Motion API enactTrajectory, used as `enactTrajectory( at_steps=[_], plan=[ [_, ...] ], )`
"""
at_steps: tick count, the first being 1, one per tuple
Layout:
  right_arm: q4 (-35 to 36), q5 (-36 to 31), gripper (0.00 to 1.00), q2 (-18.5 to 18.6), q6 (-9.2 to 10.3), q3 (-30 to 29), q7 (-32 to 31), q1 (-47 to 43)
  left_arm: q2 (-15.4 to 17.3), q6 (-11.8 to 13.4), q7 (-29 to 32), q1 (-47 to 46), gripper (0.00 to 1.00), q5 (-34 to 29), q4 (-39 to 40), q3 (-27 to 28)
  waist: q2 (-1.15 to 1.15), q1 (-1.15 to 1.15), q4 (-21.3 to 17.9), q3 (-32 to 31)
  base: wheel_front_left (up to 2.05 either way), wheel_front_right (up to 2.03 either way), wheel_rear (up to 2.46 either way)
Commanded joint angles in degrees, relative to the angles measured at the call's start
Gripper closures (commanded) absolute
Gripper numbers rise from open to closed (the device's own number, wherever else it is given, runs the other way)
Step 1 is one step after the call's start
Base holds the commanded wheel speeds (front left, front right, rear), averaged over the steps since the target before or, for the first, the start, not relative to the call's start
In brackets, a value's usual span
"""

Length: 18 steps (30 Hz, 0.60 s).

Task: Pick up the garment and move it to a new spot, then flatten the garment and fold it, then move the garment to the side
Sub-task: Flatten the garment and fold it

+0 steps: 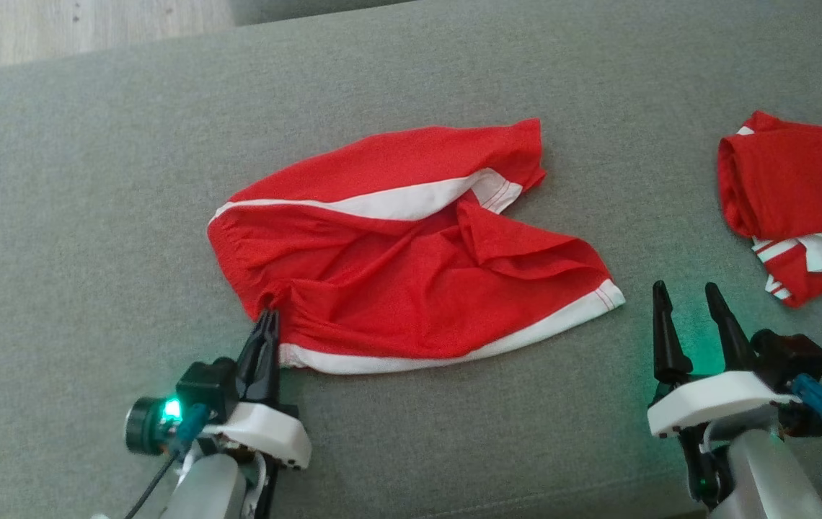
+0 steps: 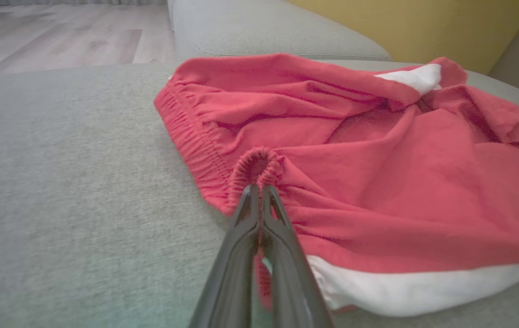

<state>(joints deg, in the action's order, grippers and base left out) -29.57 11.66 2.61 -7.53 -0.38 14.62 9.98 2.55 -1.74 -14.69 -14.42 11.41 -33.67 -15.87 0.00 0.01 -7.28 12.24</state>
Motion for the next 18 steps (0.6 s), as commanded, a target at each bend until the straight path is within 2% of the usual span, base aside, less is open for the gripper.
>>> enactTrajectory(
  at_steps=[1, 6, 7, 8, 9, 13, 18],
  plan=[
    [1.9, 0.0, 0.00, 0.3, 0.04, 1.2, 0.4, 1.3, 0.3, 0.7, -0.3, -1.7, 1.00, -0.5, 0.5, 2.5, 0.00, -0.01, -0.2, -0.2, 0.00, 0.00, 0.00],
    [2.2, -0.1, 0.00, 0.3, 0.04, 1.0, 0.4, 0.9, 0.3, 2.8, -0.3, -0.8, 1.00, -1.8, -1.9, 4.6, 0.00, -0.01, -0.1, -1.7, 0.00, 0.00, 0.00],
    [2.3, 0.0, 0.00, 0.3, 0.04, 1.1, 0.4, 0.7, 0.3, 3.1, -0.3, -0.5, 0.89, -1.8, -2.3, 5.1, 0.00, -0.01, 0.0, -2.2, 0.00, 0.00, 0.00],
    [2.7, -0.2, 0.00, 0.3, 0.04, 1.4, 0.4, 0.5, 0.3, 3.2, -0.3, 0.1, 0.20, -1.8, -2.4, 5.6, 0.00, -0.01, 0.4, -3.0, 0.00, 0.00, 0.00],
    [3.0, -0.3, 0.00, 0.3, 0.04, 1.7, 0.4, 0.3, 0.3, 3.3, -0.3, 0.5, 0.00, -1.9, -2.1, 5.8, 0.00, -0.01, 0.6, -3.5, 0.00, 0.00, 0.00],
    [4.7, -0.8, 0.00, 0.3, 0.04, 2.6, 0.4, -0.4, 0.3, 4.2, -0.3, 2.9, 0.00, -2.1, 0.6, 6.7, 0.00, -0.01, 1.5, -5.3, 0.00, 0.00, 0.00],
    [6.6, -2.2, 0.00, 0.3, 0.04, 3.7, 0.4, -2.2, 0.3, 5.4, -0.3, 7.9, 0.00, -4.1, 7.9, 8.6, 0.00, -0.01, 2.5, -7.5, 0.00, 0.00, 0.00]
  ],
)
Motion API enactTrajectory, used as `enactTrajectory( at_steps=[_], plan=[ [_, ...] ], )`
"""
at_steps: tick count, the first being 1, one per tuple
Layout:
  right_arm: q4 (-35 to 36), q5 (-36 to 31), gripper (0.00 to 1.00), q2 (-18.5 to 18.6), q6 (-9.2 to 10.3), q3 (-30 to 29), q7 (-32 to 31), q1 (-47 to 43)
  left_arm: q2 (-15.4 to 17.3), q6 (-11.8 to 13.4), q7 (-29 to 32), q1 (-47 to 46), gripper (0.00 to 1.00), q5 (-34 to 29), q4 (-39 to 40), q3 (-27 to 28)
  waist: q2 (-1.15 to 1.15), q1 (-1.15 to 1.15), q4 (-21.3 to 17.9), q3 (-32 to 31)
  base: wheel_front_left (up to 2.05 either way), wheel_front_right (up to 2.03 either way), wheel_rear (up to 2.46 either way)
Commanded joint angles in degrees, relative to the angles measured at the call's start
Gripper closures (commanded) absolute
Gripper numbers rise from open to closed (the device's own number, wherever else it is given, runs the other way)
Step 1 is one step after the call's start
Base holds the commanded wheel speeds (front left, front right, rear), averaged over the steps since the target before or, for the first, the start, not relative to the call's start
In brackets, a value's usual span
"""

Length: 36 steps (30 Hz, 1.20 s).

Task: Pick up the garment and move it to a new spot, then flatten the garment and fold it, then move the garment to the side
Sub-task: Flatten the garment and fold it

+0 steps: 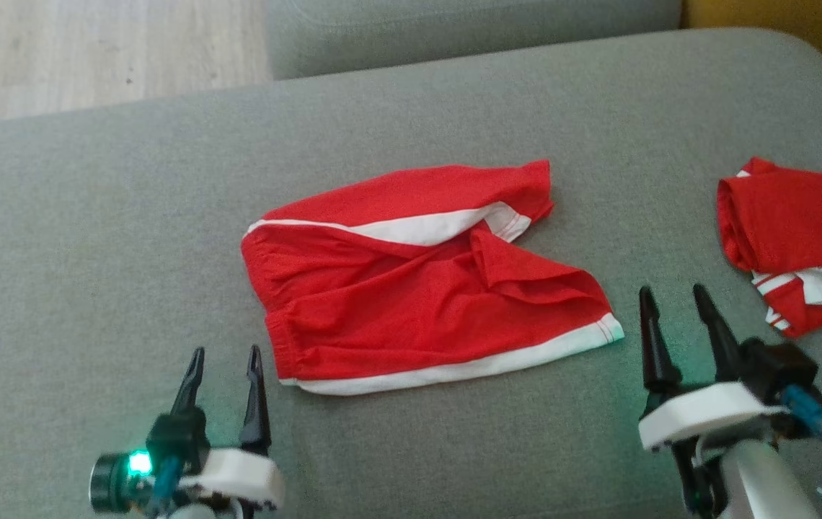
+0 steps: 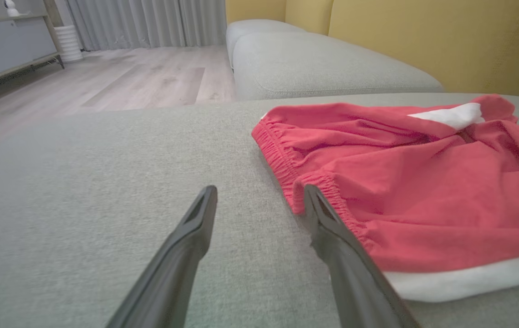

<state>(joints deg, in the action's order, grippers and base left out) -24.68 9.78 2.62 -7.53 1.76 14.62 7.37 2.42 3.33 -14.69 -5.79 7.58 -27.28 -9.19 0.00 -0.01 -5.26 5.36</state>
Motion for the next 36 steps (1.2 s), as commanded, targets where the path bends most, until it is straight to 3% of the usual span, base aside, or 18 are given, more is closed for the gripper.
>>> enactTrajectory(
  at_steps=[1, 11, 30, 32, 34, 35, 36],
  plan=[
    [1.7, -0.7, 0.00, 0.3, 0.04, 1.7, 0.4, -0.1, 0.5, 0.5, -0.3, 0.4, 0.00, -0.8, 2.6, 2.2, 0.00, 0.01, 0.6, -1.1, 0.00, 0.00, 0.00],
    [-2.6, -3.0, 0.00, 0.3, 0.04, 2.6, 0.4, -3.4, 0.5, 0.4, -0.3, 7.5, 0.00, -1.8, 4.8, 1.6, 0.00, 0.01, 2.1, -3.6, 0.00, 0.00, 0.00],
    [-20.0, -3.1, 0.00, 0.3, 0.04, -2.3, 0.4, 6.5, 0.5, -0.7, -0.3, 2.9, 0.00, -1.9, 5.2, -2.4, 0.00, 0.01, 7.1, 2.0, 0.00, 0.00, 0.00],
    [-21.5, -3.7, 0.30, 0.3, 0.04, -2.7, 0.4, 7.0, 0.5, -0.8, -0.3, 2.8, 0.00, -1.8, 5.3, -2.5, 0.00, 0.01, 7.3, 2.2, 0.00, 0.00, 0.00],
    [-22.3, -4.2, 0.70, 0.3, 0.04, -3.2, 0.4, 7.1, 0.5, -1.1, -0.3, 2.9, 0.00, -1.4, 5.2, -2.7, 0.00, 0.01, 7.4, 2.4, 0.00, 0.00, 0.00],
    [-22.5, -4.3, 1.00, 0.3, 0.04, -3.4, 0.4, 7.1, 0.5, -1.3, -0.3, 2.9, 0.00, -1.2, 5.2, -2.9, 0.00, 0.01, 7.4, 2.5, 0.00, 0.00, 0.00],
    [-22.7, -4.4, 1.00, 0.3, 0.04, -3.7, 0.4, 7.1, 0.5, -1.5, -0.3, 2.9, 0.00, -1.0, 5.1, -3.1, 0.00, 0.01, 7.4, 2.6, 0.00, 0.00, 0.00]
  ],
)
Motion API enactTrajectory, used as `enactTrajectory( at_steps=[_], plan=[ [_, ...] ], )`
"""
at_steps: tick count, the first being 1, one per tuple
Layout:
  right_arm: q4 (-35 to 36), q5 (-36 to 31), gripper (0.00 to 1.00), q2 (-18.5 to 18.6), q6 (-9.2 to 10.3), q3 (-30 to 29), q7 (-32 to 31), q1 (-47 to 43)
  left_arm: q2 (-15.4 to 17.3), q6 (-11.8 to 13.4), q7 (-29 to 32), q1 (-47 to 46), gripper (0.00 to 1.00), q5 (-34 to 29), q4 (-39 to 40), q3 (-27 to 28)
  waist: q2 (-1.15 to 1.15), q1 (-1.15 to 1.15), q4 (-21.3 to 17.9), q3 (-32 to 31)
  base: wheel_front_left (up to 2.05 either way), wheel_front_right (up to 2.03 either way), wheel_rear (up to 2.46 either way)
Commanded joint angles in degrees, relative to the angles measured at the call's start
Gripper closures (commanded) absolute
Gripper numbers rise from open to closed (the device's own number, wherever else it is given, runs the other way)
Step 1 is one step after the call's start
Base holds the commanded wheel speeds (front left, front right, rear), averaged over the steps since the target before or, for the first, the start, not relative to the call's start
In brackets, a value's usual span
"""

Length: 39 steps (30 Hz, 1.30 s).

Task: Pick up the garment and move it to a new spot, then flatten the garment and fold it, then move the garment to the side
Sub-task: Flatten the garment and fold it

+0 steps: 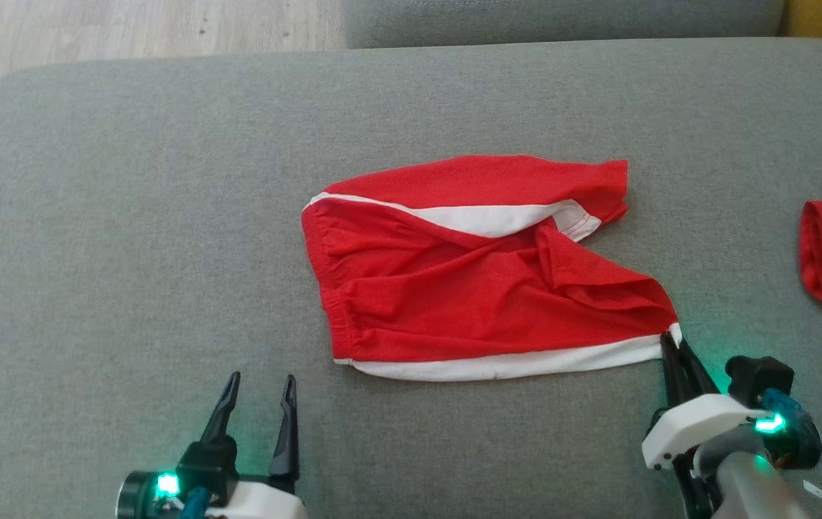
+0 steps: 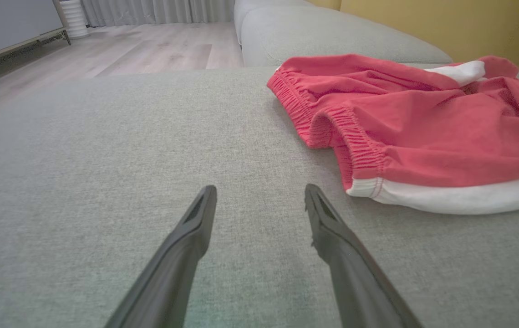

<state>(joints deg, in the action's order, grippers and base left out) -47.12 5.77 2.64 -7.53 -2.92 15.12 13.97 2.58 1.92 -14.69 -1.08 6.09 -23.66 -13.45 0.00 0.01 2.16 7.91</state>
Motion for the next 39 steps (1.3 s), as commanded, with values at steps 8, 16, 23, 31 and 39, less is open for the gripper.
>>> enactTrajectory(
  at_steps=[8, 16, 23, 31, 39],
  plan=[
    [0.6, -0.5, 1.00, 0.2, 0.04, 0.3, -0.1, 1.1, 0.3, -4.3, -0.3, -3.0, 0.00, 2.9, -1.0, -2.1, 0.00, -0.01, -1.4, 0.6, 0.00, 0.00, 0.00],
    [1.8, -0.1, 1.00, 0.2, 0.04, 1.4, -0.1, 1.6, 0.4, -8.5, -0.3, -7.0, 0.00, 1.5, -4.5, -5.1, 0.00, -0.01, -3.0, 1.9, 0.00, 0.00, 0.00],
    [2.4, -0.1, 1.00, 0.2, 0.04, 1.8, -0.1, 1.7, 1.0, -9.3, -0.3, -9.4, 0.00, 2.2, -6.7, -7.1, 0.00, -0.01, -4.0, 2.7, 0.00, 0.00, 0.00],
    [3.1, 0.2, 1.00, 0.2, 0.04, 2.5, -0.1, 1.9, 2.5, -9.4, -0.3, -10.8, 0.00, 6.1, -5.7, -12.2, 0.00, -0.01, -4.7, 3.5, 0.00, 0.00, 0.00],
    [3.5, 0.1, 1.00, 0.2, 0.04, 2.6, -0.1, 2.0, 3.1, -9.4, -0.3, -11.2, 0.90, 7.2, -5.5, -13.6, 0.00, -0.01, -5.0, 3.7, 0.00, 0.00, 0.00]
  ],
)
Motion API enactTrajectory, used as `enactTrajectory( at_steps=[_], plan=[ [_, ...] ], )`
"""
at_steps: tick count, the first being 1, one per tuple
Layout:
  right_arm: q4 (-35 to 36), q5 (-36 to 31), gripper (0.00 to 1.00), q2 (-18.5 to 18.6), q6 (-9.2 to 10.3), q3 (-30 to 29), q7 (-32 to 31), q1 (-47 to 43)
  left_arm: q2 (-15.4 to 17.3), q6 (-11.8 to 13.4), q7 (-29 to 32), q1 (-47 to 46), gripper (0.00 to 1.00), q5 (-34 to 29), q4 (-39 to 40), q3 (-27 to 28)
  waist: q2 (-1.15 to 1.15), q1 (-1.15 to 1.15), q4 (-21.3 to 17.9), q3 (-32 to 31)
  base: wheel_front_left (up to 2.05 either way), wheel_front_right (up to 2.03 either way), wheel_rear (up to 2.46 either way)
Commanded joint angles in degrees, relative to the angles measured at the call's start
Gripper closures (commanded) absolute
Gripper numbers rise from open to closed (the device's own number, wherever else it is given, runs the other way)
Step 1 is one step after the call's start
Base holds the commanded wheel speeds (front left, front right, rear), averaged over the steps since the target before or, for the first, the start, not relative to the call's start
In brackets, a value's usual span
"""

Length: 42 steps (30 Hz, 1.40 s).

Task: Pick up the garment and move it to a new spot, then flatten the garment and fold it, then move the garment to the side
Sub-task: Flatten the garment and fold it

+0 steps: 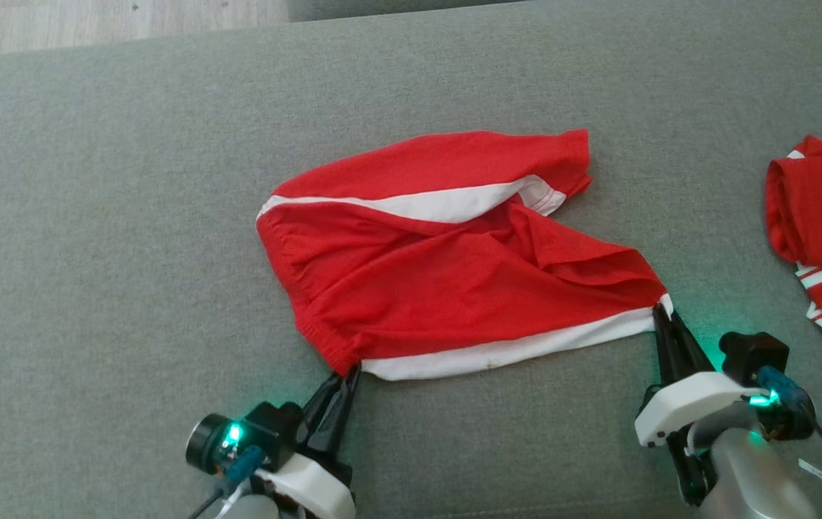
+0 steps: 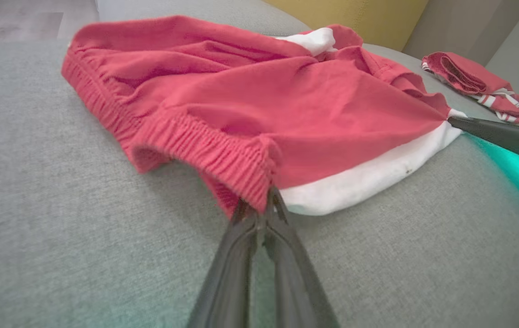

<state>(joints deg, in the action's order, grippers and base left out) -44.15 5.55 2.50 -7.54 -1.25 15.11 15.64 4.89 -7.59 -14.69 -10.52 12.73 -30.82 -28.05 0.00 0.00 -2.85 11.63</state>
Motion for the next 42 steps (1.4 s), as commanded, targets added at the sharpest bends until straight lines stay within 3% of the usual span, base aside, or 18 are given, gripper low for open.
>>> enactTrajectory(
  at_steps=[1, 6, 13, 21, 27, 36, 42],
  plan=[
    [0.6, 0.3, 1.00, 0.4, 0.05, 0.8, -0.1, 0.3, 0.9, 0.1, -0.3, -1.8, 1.00, 0.6, 1.6, 0.7, 0.00, 0.00, 0.0, 0.0, 0.00, 0.00, 0.00],
    [3.1, 1.8, 1.00, 0.4, 0.05, 0.4, -0.1, 0.2, 1.6, 0.1, -0.3, -1.6, 1.00, 0.8, 3.4, 0.6, 0.00, 0.00, 0.7, -1.2, 0.00, 0.00, 0.00],
    [14.7, 9.3, 1.00, 0.4, 0.05, 1.9, -0.1, 1.6, 5.6, 0.1, -0.3, -3.9, 1.00, 0.3, 13.4, 1.0, 0.00, 0.00, 1.9, -9.0, 0.00, 0.00, 0.00],
    [21.9, 20.8, 1.00, 0.4, 0.05, 3.7, -0.3, 11.9, 14.1, 0.1, -0.3, -18.8, 1.00, 2.0, 20.0, -1.1, 0.00, 0.00, 1.7, -14.2, 0.00, 0.00, 0.00],
    [26.3, 24.0, 1.00, 1.4, 0.05, 4.5, -4.9, 19.5, 16.9, 0.1, -0.3, -29.6, 1.00, 4.7, 18.6, -2.4, 0.00, 0.00, 1.0, -13.8, 0.00, 0.00, 0.00],
    [22.1, 24.4, 1.00, 0.7, 0.05, 4.2, -8.1, 29.9, 16.7, 0.4, -0.3, -41.6, 1.00, 5.9, 8.7, -4.6, 0.00, 0.00, -0.9, -5.0, 0.00, 0.00, 0.00],
    [12.4, 21.1, 1.00, 0.5, 0.05, 0.0, -1.9, 45.0, 13.7, 3.2, -0.3, -53.5, 1.00, 0.1, 7.4, -1.2, 0.00, 0.00, -1.4, 1.6, 0.00, 0.00, 0.00]
  ],
)
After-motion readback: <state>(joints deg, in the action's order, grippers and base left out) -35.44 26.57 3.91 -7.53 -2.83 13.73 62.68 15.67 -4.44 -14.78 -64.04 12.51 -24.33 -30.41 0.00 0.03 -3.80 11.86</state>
